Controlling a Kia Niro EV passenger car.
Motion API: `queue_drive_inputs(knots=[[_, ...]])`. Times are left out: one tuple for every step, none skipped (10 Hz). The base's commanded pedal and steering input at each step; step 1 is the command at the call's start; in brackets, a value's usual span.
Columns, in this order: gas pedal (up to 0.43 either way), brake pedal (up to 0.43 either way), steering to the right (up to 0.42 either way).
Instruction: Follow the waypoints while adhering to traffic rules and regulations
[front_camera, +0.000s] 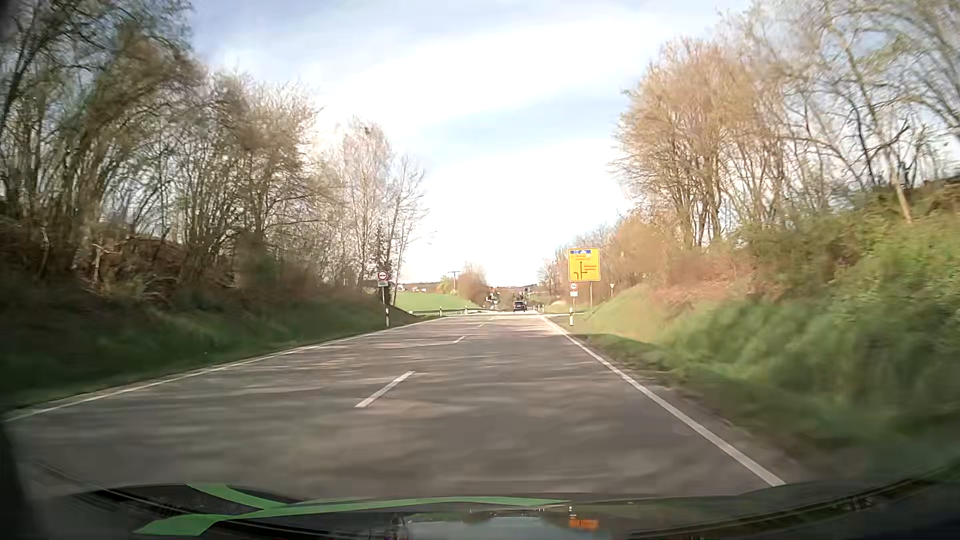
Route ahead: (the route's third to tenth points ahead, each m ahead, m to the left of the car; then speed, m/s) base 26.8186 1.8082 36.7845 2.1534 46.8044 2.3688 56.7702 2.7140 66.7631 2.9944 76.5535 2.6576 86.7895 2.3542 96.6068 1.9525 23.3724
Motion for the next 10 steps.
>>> queue_drive_inputs(knots=[[0.0, 0.0, 0.0], [0.02, 0.0, -0.001], [0.047, 0.0, -0.001], [0.059, 0.0, -0.001], [0.067, 0.0, -0.001], [0.079, 0.0, -0.001], [0.079, 0.0, -0.001], [0.079, 0.0, -0.001], [0.067, 0.0, -0.001], [0.028, 0.0, -0.001]])
